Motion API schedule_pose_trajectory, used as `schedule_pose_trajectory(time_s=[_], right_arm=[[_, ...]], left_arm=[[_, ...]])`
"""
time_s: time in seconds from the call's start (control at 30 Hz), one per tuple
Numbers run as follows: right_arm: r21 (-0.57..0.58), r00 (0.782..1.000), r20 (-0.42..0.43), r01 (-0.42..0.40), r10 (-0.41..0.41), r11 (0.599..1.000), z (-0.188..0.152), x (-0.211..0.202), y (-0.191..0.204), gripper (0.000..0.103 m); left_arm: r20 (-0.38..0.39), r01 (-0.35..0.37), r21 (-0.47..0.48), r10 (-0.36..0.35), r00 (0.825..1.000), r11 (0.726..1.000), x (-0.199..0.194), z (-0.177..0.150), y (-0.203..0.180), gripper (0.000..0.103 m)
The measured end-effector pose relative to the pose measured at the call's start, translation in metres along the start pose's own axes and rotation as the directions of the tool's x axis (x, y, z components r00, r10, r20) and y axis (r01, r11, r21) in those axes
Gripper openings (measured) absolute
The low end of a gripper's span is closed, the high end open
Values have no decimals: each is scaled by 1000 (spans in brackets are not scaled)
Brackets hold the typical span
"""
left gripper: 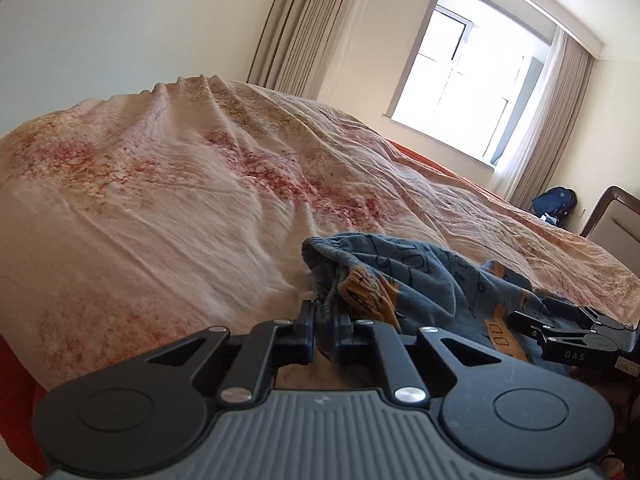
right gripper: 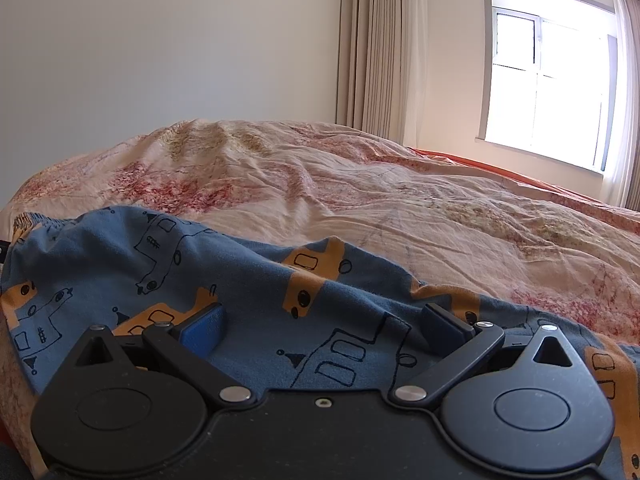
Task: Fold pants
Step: 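Fold the held edge over the pants with the left gripper and release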
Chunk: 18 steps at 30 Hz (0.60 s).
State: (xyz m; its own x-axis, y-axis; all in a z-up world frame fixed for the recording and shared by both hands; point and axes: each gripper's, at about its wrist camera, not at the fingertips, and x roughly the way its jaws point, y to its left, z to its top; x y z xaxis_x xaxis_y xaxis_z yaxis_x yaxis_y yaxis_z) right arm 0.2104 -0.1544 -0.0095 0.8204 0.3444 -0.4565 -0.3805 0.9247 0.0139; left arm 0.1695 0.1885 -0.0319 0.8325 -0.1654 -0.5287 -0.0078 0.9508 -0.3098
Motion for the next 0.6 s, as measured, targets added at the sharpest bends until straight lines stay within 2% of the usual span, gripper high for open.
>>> schedule_pose_trajectory(time_s=[0.2,0.27,0.37,0.4,0.43,0.6], right_arm=[[3,1000,3,-3,3,1000,0,0,-1,103],[3,1000,4,-3,3,1000,0,0,-1,103],[2,1000,5,-3,3,1000,-1,0,-1,103],[4,1000,6,-3,3,1000,-1,0,-1,103],[5,1000,7,-4,4,1000,-1,1,-1,103],[6,1000,20,-3,2,1000,-3,-1,0,103]], left_arm=[[-28,-22,23,23,999,999,10,-8,2,10],[-10,-37,41,38,999,998,6,-11,-2,17],[36,-84,75,82,996,994,-8,-12,-10,37],[43,-84,67,81,996,994,-12,-10,-10,48],[46,-78,53,76,996,996,-16,-9,-10,54],[66,2,-6,-2,998,1000,-26,-2,-17,60]])
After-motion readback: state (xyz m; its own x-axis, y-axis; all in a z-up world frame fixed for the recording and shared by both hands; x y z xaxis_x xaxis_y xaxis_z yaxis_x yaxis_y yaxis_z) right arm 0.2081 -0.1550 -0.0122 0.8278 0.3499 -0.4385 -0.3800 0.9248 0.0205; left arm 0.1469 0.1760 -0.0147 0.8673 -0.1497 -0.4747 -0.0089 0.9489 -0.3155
